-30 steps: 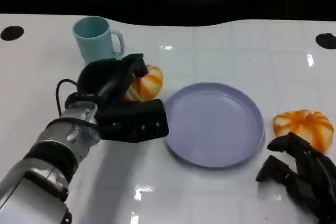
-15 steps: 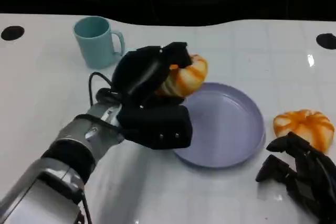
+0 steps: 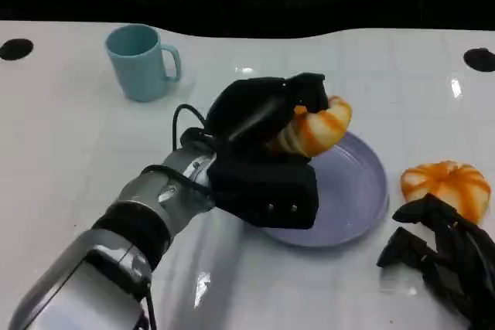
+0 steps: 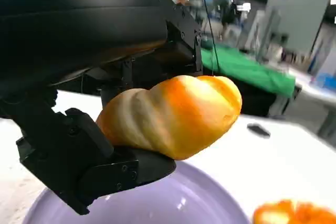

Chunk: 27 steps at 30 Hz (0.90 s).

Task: Grasp the bread from the table and place it into the plate.

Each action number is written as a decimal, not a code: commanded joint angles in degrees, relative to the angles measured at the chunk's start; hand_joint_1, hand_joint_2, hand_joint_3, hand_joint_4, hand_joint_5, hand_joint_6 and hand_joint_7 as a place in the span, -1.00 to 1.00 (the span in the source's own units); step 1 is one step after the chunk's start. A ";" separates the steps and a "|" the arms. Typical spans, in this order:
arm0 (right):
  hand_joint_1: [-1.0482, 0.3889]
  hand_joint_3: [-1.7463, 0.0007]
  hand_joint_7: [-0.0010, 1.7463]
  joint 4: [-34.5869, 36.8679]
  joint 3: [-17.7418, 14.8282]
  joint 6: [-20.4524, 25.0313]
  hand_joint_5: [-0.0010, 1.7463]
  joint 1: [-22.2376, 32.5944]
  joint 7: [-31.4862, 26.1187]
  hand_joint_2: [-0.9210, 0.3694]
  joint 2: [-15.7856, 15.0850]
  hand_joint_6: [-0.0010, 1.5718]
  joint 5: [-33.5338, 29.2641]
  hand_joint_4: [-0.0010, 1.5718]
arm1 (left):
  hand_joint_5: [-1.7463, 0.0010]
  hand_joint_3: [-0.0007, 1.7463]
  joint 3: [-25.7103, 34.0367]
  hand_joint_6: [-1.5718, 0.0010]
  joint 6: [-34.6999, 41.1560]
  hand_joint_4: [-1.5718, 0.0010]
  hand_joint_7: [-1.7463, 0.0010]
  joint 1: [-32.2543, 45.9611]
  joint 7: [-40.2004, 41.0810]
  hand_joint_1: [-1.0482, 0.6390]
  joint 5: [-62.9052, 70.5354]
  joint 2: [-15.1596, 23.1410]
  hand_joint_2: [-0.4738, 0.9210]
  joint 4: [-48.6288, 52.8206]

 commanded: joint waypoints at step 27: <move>-0.26 0.81 0.37 -3.11 0.20 4.77 0.79 1.76 -0.49 -1.00 0.09 -0.21 1.29 -0.22 | 0.47 -0.31 -4.55 0.64 6.27 0.80 0.97 -6.14 -27.07 -0.76 1.60 0.87 1.00 -2.59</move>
